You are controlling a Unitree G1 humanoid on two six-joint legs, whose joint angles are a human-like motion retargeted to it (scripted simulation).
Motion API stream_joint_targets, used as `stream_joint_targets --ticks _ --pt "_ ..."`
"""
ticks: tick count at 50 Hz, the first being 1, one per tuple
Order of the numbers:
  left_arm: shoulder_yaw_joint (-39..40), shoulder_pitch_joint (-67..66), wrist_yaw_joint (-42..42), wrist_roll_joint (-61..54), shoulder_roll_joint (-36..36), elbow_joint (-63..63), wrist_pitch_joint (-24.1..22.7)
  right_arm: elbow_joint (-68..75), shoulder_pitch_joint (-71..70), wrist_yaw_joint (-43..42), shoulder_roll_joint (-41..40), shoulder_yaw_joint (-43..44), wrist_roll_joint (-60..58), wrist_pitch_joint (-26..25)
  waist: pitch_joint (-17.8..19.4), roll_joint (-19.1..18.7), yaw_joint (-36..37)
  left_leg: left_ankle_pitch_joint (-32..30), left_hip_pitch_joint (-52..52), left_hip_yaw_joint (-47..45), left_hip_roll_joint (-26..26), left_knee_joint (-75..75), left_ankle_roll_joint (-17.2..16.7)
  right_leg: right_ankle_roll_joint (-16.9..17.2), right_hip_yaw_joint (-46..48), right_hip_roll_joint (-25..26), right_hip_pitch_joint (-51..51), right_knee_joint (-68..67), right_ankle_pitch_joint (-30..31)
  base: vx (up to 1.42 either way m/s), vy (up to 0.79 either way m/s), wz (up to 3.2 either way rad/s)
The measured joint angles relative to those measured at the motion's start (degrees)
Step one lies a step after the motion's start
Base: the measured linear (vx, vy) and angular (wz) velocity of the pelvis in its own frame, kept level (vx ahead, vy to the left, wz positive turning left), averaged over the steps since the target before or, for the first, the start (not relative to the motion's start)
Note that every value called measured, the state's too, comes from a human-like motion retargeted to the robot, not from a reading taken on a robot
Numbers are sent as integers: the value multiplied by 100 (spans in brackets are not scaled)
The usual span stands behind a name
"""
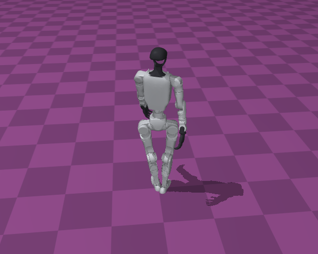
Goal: In place motions
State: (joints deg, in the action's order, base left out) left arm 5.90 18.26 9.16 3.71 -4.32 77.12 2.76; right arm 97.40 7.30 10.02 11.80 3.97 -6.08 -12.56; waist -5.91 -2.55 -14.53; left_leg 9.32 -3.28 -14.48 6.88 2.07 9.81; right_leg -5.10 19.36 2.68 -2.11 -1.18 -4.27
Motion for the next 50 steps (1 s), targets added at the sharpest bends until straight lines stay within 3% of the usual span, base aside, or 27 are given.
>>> stream_joint_targets --ticks 7,10,17,24,30,35,37,38,40,43,50 --pt "617 -1280 -436 657 -82 1929 257 -818 -1012 -6 -530 -869 69 185 31 -26 103 -18 27 114 77 -3 -9 -2 107 -43 69 35 -39 1 3 27" --pt "976 -2283 -591 616 -187 2028 341 -1505 -1447 268 -644 -1333 -246 250 53 -57 110 -20 27 141 80 -1 -17 6 138 -44 78 36 -58 2 2 19" --pt "1798 -4176 -100 717 -693 1993 488 -3341 -1963 498 -827 -1693 -379 694 107 -67 129 -46 5 258 97 -27 -36 24 276 -55 133 49 -112 0 1 28" --pt "2293 -4733 -60 179 -756 2028 678 -3766 -2179 438 -1031 -1554 59 722 139 -41 128 -76 -35 333 72 -67 -70 62 327 -45 157 21 -170 -1 0 22" --pt "1977 -4115 -135 -176 -395 2028 684 -3040 -2061 456 -991 -1696 -432 662 128 -7 33 -62 -24 237 33 -54 -67 50 218 -26 108 12 -118 0 -1 -19" --pt "1804 -2869 -389 -181 -54 2028 660 -1886 -1662 356 -826 -1689 -1270 418 77 70 -38 -44 -14 114 10 -15 -48 33 79 -10 29 15 -38 -2 -5 -70" --pt "1865 -2269 -380 -443 -4 2005 636 -1415 -1441 403 -735 -1640 -1618 255 147 91 745 -52 -167 -769 92 0 322 -52 -788 256 -43 -60 77 -2 -6 -304" --pt "1821 -1981 -375 -559 14 1950 655 -1199 -1309 433 -663 -1559 -1744 166 133 89 823 7 -25 -818 98 115 309 -62 -870 300 -81 -65 106 -4 -4 -21" --pt "1601 -1394 -269 -768 52 1760 645 -769 -1071 463 -472 -1299 -1951 6 45 174 -405 -17 6 338 -52 -30 -180 71 289 -130 -7 36 4 -5 -2 298" --pt "1436 -694 -30 -880 44 1174 591 -339 -635 418 -180 -1094 -1980 -188 92 148 -127 -23 -38 -65 -33 12 20 24 -120 54 -74 5 69 -3 -4 -45" --pt "866 545 -40 -669 -135 -109 315 0 276 152 438 -350 -1244 -556 105 154 -200 -6 -74 -100 -64 13 0 27 -144 19 -159 -12 118 -1 -1 -15"
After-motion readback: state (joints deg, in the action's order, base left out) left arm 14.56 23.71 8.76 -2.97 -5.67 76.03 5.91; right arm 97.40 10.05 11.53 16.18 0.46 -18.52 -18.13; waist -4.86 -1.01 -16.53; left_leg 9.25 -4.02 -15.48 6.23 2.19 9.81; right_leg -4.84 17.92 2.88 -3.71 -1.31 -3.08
